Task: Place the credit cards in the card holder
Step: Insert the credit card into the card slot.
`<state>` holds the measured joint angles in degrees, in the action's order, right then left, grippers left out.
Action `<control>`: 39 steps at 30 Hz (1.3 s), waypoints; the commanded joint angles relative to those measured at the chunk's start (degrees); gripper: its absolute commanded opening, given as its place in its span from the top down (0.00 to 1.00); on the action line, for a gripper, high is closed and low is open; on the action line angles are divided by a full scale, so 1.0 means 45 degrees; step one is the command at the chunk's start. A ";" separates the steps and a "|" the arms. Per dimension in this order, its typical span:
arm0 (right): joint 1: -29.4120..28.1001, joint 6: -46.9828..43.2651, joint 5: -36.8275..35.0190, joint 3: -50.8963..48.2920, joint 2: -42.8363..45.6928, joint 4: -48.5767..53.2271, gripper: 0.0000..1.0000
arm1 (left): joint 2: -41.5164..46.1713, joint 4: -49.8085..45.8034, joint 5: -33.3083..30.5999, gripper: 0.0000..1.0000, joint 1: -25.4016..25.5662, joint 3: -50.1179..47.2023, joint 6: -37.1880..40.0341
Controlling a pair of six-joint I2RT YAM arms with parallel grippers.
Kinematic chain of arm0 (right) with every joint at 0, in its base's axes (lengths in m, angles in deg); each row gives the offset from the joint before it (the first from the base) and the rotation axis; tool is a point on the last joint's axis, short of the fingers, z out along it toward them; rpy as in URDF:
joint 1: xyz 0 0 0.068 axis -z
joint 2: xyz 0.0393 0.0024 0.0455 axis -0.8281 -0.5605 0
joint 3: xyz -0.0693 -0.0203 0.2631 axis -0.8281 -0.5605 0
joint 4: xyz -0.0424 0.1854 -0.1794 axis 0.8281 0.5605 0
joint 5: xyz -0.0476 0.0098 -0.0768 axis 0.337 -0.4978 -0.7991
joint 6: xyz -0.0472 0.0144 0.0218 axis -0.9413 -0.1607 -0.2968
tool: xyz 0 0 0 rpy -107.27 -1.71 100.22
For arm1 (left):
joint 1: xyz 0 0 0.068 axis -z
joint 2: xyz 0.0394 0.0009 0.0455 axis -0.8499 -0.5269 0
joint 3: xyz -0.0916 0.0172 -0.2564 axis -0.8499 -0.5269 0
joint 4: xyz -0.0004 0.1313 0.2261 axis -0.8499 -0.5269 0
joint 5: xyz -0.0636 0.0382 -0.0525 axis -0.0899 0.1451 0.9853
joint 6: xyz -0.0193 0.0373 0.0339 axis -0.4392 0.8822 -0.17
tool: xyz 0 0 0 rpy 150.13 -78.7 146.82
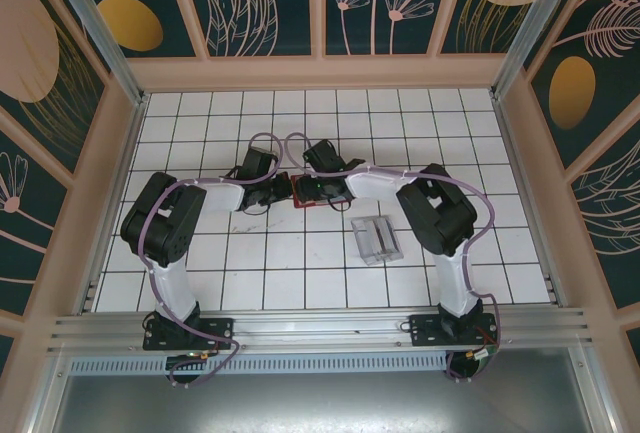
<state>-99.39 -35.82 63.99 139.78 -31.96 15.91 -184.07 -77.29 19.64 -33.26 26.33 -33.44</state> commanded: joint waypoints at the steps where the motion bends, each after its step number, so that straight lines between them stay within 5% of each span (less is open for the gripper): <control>1: -0.0434 -0.0458 0.0149 0.0404 -0.0241 0.0061 0.47 | -0.0992 -0.0381 0.0084 1.00 0.0100 -0.0274 -0.0160; 13: -0.0232 -0.0775 -0.1218 -0.0180 0.0788 0.0071 0.44 | -0.0889 -0.0505 0.0026 1.00 0.0043 -0.0346 -0.0023; 29: -0.0610 -0.0857 0.0075 0.0307 -0.0253 -0.0527 0.46 | -0.0937 -0.0403 0.0337 1.00 0.0021 -0.0263 0.0016; 39: -0.0170 -0.0317 -0.0904 -0.1250 0.2159 -0.0486 0.44 | -0.0317 -0.0464 0.0160 1.00 -0.0173 -0.0469 0.0001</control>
<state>-100.42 -38.44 60.27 136.02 -28.18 14.58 -184.25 -76.74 21.04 -33.85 26.26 -33.46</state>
